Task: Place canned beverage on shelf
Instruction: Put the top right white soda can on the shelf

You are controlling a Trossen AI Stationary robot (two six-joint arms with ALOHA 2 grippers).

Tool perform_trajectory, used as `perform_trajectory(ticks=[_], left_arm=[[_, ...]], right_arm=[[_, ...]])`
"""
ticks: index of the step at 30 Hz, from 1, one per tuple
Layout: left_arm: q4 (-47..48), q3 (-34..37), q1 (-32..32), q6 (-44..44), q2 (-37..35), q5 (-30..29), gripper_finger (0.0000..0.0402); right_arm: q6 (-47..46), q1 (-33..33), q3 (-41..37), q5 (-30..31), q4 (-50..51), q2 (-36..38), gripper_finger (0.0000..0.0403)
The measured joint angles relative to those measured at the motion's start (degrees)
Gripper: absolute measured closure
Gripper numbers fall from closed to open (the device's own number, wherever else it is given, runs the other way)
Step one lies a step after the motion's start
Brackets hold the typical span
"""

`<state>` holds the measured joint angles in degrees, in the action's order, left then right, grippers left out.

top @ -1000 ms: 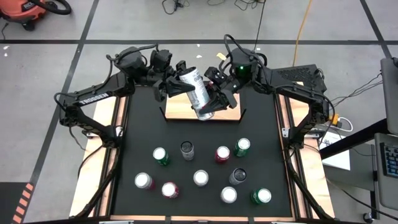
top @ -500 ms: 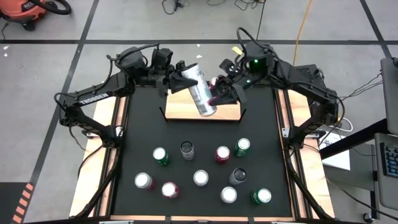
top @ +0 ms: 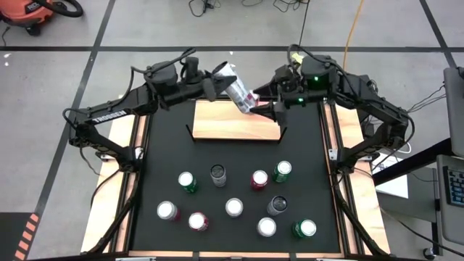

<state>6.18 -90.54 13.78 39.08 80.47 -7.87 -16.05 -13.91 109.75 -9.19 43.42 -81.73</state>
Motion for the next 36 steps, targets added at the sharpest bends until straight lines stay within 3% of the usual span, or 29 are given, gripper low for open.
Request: perform_trajectory(ticks=[5, 12, 36], left_arm=[[2.7, 0.0, -1.7, 4.7, 0.0, -11.0, 0.0159], [8.2, 0.0, -3.0, 11.6, 0.0, -19.0, 0.0159], [7.3, 0.0, -2.9, 14.5, 2.1, -19.7, 0.0159]], right_arm=[[7.3, 1.7, 0.0, 12.6, 0.7, -0.9, 0.0004], [12.7, 1.6, 0.0, 13.7, 0.6, -3.2, 0.0006], [14.9, 1.6, 0.0, 13.9, -3.2, -10.0, 0.0019]])
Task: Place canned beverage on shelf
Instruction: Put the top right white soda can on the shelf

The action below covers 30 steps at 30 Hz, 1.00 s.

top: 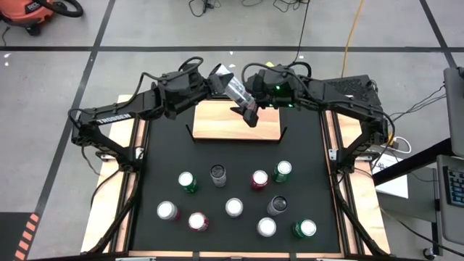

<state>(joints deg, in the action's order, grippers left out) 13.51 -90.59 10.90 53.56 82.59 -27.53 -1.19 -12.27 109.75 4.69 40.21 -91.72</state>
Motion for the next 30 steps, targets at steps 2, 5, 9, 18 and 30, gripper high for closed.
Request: perform_trajectory(ticks=[2, 5, 9, 18, 30], left_arm=[[0.0, 0.0, 0.0, 0.0, 0.0, 0.1, 0.0157], [0.2, 0.0, 0.0, -0.1, 0.0, 0.3, 0.0157], [0.2, 0.0, 0.0, -0.3, 0.0, 0.4, 0.0155], [0.5, 0.0, 0.0, -1.0, 0.0, 0.8, 0.0149], [0.8, 0.0, 1.8, -7.6, -2.4, 7.7, 0.0034]], right_arm=[[0.0, 0.0, 0.0, 0.0, -0.1, -0.1, 0.0038], [0.0, 0.0, 0.0, 0.3, -0.1, -0.1, 0.0078], [-1.1, -0.1, 0.0, 0.4, -0.1, -0.1, 0.0135], [-3.0, 0.0, 0.0, 0.6, 0.0, -0.1, 0.0176], [-4.6, 0.0, -0.1, -0.9, 0.4, 0.3, 0.0177]])
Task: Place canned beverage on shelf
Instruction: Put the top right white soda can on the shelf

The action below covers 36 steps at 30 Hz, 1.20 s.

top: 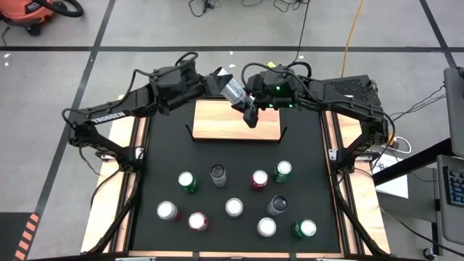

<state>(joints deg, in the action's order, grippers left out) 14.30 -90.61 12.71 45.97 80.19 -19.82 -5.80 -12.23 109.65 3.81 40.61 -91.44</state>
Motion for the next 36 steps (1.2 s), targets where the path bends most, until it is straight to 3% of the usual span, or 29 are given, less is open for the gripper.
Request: perform_trajectory(ticks=[12, 19, 26, 32, 36], left_arm=[[2.4, 0.0, 4.8, -2.5, -4.1, 9.3, 0.0032], [2.5, 0.0, 6.7, -8.9, -7.6, 14.4, 0.0032], [2.6, 0.0, 8.0, -14.2, -10.6, 22.2, 0.0032], [2.8, 0.0, 8.0, -26.2, -11.0, 19.8, 0.0032], [2.8, 0.0, 7.9, -23.1, -11.1, 22.0, 0.0032]], right_arm=[[-5.0, -0.4, 0.0, -5.6, 2.7, 1.0, 0.0176], [-9.7, -2.8, 0.0, -16.3, 1.9, 2.0, 0.0177], [-13.3, -5.8, 0.0, -31.6, -0.9, 2.1, 0.0175], [-14.4, -8.0, 0.0, -41.3, -4.8, 2.1, 0.0174], [-14.7, -9.5, 0.0, -46.2, -5.9, 2.1, 0.0176]])
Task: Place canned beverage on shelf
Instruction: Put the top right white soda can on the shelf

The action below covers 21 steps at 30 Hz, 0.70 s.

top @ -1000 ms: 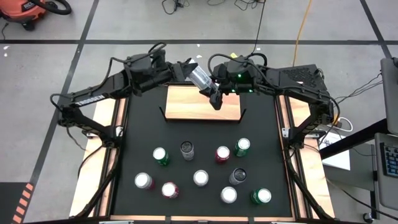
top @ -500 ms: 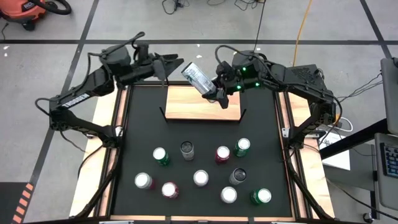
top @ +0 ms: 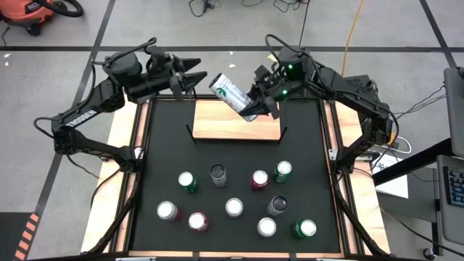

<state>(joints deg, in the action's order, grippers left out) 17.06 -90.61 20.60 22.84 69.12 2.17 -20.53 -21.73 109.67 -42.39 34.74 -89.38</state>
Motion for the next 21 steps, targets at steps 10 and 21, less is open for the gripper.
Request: perform_trajectory(ticks=[10, 21], left_arm=[[-0.3, 0.0, 0.0, 5.2, -2.1, 11.6, 0.0032], [2.4, 0.0, 0.1, 0.8, -5.2, 11.9, 0.0032]], right_arm=[[0.5, -1.2, 0.1, -11.2, 0.2, 0.0, 0.0174], [-4.6, -1.5, 0.1, -18.9, -6.5, 0.0, 0.0175]])
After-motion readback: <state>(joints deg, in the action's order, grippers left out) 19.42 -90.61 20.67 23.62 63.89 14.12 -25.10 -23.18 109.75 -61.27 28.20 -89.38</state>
